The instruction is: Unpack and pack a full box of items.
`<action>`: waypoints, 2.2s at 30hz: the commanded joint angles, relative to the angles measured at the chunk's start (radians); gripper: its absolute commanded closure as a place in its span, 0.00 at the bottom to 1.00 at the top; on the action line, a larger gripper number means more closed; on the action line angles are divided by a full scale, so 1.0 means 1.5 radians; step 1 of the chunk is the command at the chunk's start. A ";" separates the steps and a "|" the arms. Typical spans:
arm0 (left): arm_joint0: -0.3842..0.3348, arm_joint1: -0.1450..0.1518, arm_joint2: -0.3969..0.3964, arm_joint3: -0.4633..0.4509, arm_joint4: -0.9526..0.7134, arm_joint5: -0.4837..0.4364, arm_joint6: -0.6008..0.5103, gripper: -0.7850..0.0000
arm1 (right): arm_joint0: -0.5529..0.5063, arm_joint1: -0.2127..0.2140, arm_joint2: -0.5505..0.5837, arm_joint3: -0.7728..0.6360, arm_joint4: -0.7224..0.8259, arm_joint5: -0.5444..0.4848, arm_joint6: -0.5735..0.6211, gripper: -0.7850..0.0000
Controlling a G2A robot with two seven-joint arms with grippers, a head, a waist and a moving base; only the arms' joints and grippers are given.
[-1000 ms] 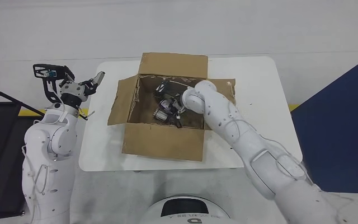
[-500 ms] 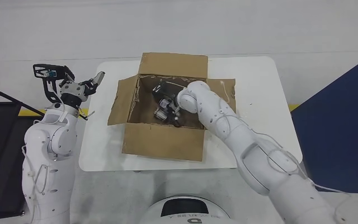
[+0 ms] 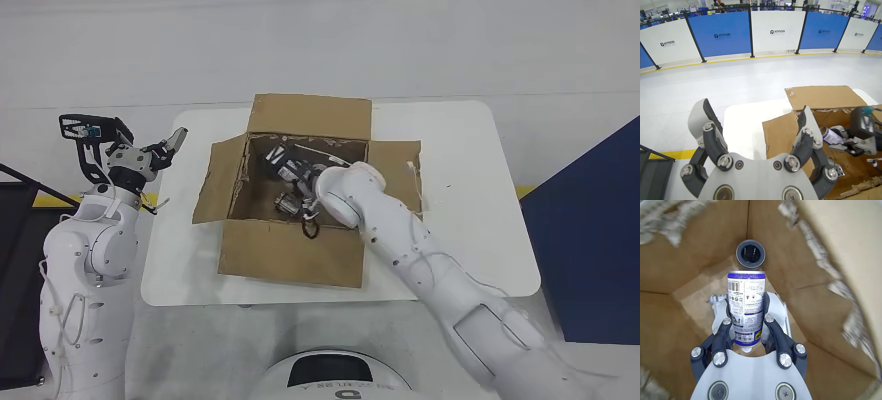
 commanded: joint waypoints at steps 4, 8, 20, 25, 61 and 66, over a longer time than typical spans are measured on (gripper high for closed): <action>0.000 0.000 0.000 0.000 0.000 0.000 0.000 0.00 | -0.176 0.041 0.108 -0.267 -0.111 0.001 -0.070 1.00; 0.000 0.000 0.000 0.000 0.000 0.000 0.000 0.00 | -0.270 0.057 0.179 -0.364 -0.162 0.034 -0.172 1.00; 0.000 0.000 0.000 0.000 0.000 0.000 0.000 0.00 | -0.525 0.081 0.438 -0.520 -0.093 0.125 -0.271 1.00; 0.000 0.000 0.000 0.000 0.000 0.000 0.000 0.00 | -0.573 0.084 0.559 -0.503 0.041 0.134 -0.222 1.00; 0.000 0.000 0.000 0.000 0.000 0.000 0.000 0.00 | -0.236 0.140 0.605 -0.006 0.208 0.008 0.204 0.60; 0.000 0.000 0.000 0.000 0.000 0.000 0.000 0.00 | -0.246 0.144 0.605 -0.012 0.214 0.018 0.197 0.50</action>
